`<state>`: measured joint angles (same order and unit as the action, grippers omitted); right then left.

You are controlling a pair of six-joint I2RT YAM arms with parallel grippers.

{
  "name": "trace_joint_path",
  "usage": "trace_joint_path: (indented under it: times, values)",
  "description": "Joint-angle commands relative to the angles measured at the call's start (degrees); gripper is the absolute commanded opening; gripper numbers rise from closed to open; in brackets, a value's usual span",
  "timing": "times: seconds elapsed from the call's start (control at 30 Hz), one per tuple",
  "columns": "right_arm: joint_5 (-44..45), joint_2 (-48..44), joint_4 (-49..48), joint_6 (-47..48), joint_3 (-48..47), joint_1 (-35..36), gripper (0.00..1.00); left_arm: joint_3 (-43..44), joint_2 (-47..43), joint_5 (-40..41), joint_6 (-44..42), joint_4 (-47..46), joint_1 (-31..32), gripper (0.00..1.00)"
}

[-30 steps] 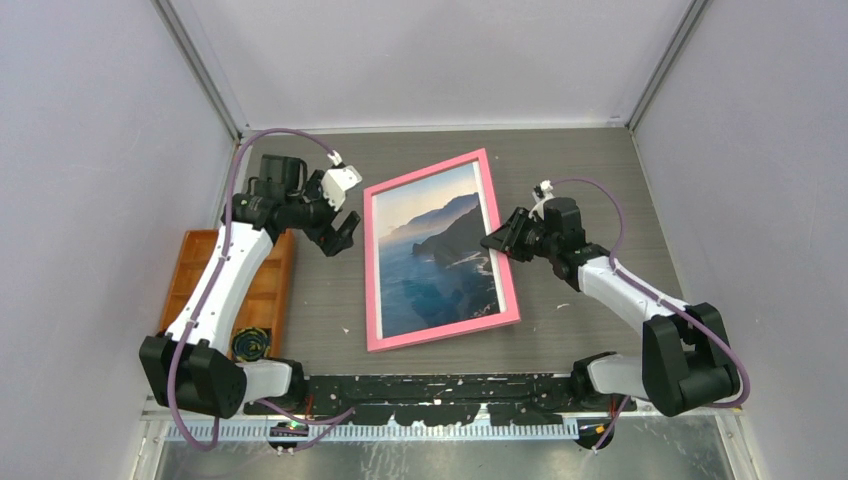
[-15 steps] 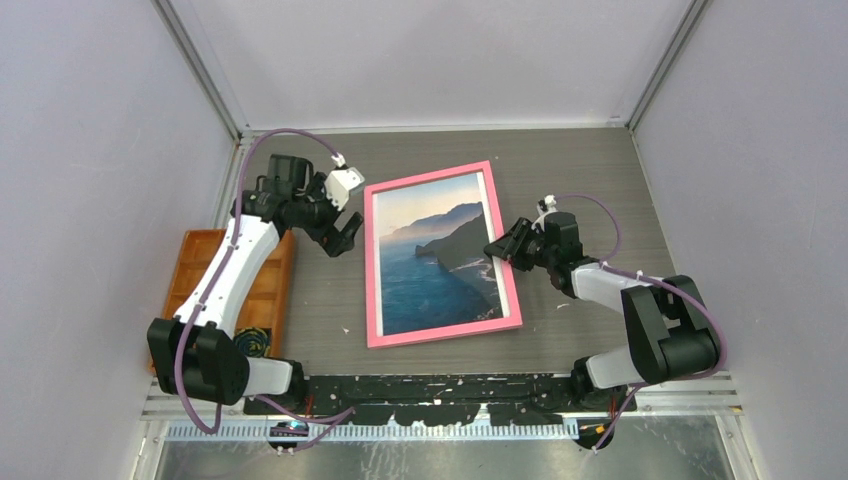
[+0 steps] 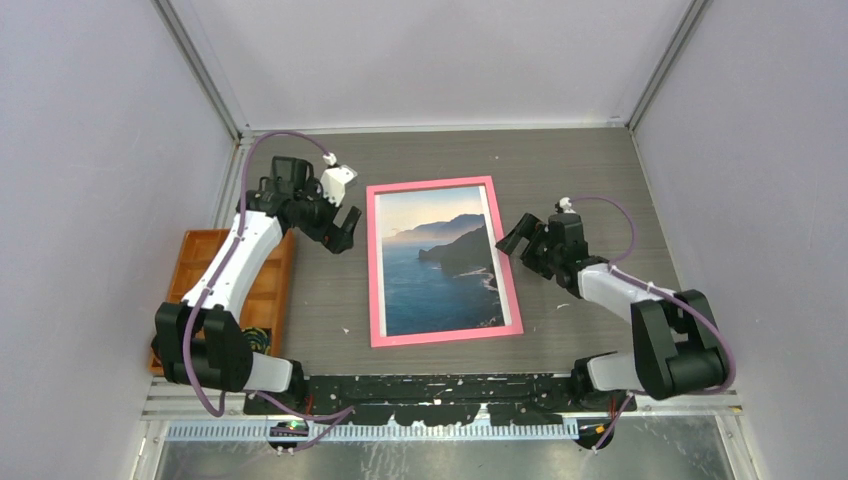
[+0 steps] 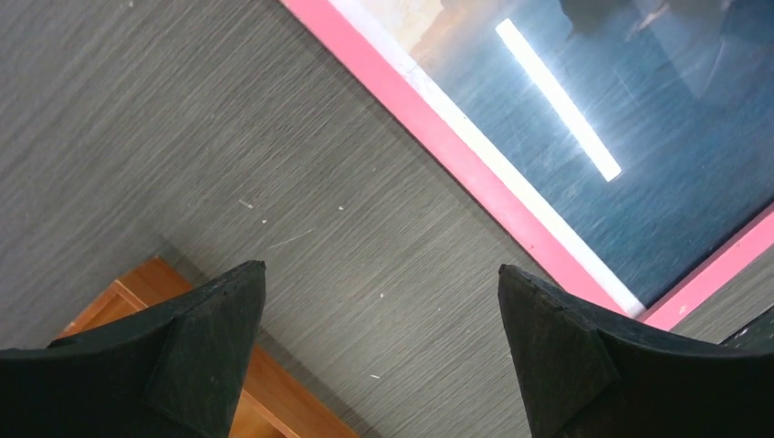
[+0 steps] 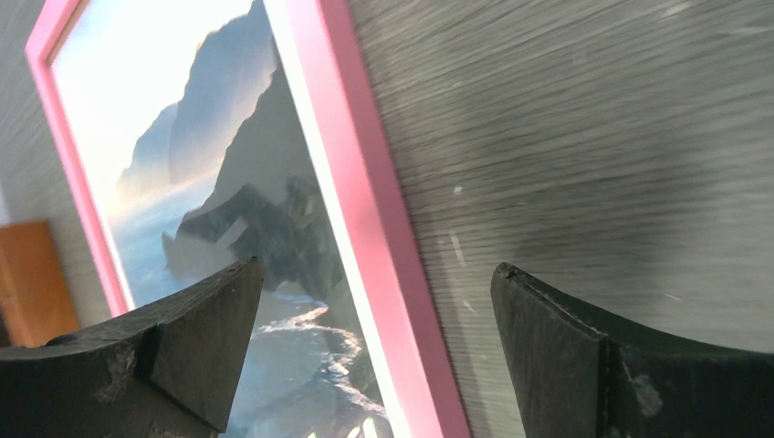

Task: Put the photo into the frame
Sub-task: Turn over the photo frame at the center of the board, then reset both arms

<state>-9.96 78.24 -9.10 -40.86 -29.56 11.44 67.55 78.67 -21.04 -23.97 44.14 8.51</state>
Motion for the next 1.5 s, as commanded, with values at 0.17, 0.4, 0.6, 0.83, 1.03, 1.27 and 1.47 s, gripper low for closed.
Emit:
trace_joint_path:
  times: [0.17,0.4,0.6,0.83,1.03,1.27,1.47]
  values:
    - [38.99,-14.6,13.26,14.5,-8.06,-0.8,1.0,-14.94,3.0,13.94,15.89,-28.78,-3.65,1.0]
    - [56.87,-16.59,-15.0,28.33,6.05,-2.49,1.0,-30.78,3.32,18.27,19.19,-57.35,-3.86,1.0]
    - [53.28,-13.05,-30.56,24.68,14.29,-6.99,1.0,-30.83,7.97,22.63,21.48,-63.25,-4.23,1.0]
    - [51.51,2.52,-42.97,25.62,12.15,-8.4,1.0,-39.97,7.9,22.3,26.38,-83.96,-7.99,1.0]
    - [41.88,7.33,-42.12,29.94,8.95,-8.53,1.0,-53.53,9.7,14.27,24.33,-110.28,-8.25,1.0]
    - [35.08,10.73,-44.95,30.64,9.18,-10.07,1.0,-45.63,10.16,18.14,25.57,-96.25,-8.25,1.0]
    - [34.77,11.12,-47.72,31.11,10.11,-10.21,1.0,-46.07,10.01,18.03,25.57,-96.96,-8.27,1.0]
